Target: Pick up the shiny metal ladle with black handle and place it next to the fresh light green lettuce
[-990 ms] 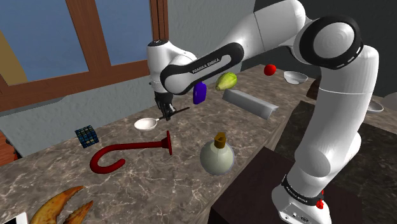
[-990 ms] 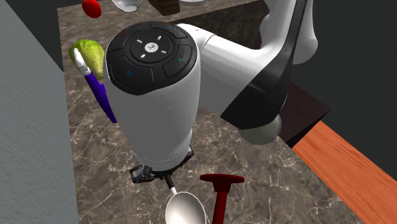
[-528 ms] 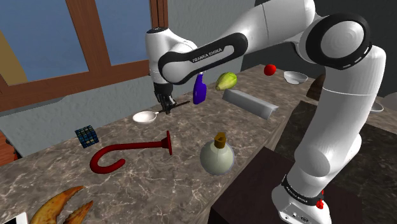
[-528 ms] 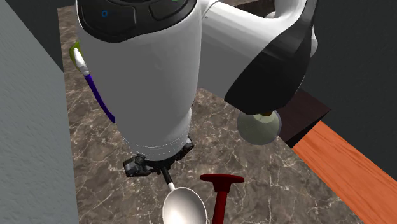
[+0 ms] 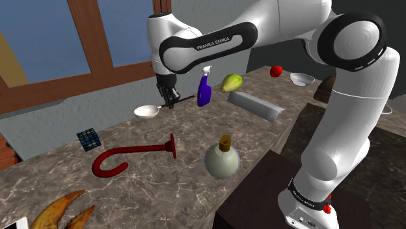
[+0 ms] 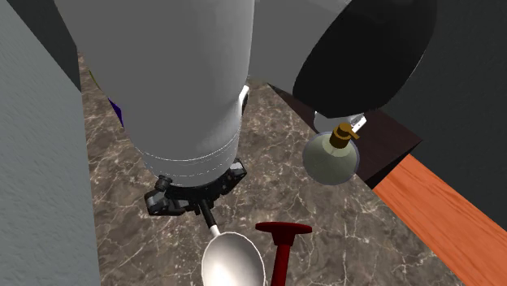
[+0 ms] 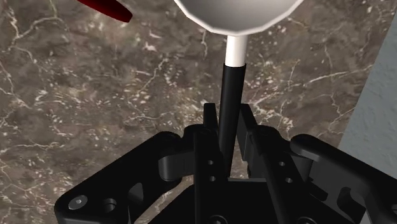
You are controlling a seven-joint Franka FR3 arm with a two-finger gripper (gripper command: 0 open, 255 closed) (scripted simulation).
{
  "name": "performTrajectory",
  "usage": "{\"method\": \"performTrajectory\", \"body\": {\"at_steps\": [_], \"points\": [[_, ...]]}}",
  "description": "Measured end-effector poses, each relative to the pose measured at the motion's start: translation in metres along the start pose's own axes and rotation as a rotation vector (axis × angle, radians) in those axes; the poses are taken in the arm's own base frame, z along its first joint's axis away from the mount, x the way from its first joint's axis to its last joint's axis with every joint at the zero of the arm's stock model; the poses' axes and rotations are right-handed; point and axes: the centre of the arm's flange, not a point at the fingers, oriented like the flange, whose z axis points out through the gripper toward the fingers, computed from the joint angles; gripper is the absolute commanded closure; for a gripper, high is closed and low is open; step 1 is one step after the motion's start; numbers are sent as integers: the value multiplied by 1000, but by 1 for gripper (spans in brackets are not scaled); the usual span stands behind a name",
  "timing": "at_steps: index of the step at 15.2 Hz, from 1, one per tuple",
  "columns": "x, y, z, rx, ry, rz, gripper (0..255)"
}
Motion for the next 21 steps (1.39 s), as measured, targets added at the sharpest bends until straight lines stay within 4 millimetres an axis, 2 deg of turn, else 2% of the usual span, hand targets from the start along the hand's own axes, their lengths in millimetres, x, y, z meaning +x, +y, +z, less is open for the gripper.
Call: {"method": "performTrajectory", "body": {"at_steps": [8,10,12,21], "points": [[5,-3,-42,0,0,0,255],[11,-7,-47,0,0,0,255],[29,-16,-46,0,0,0,255],[136,-68,-31,-1,0,1,255]]}}
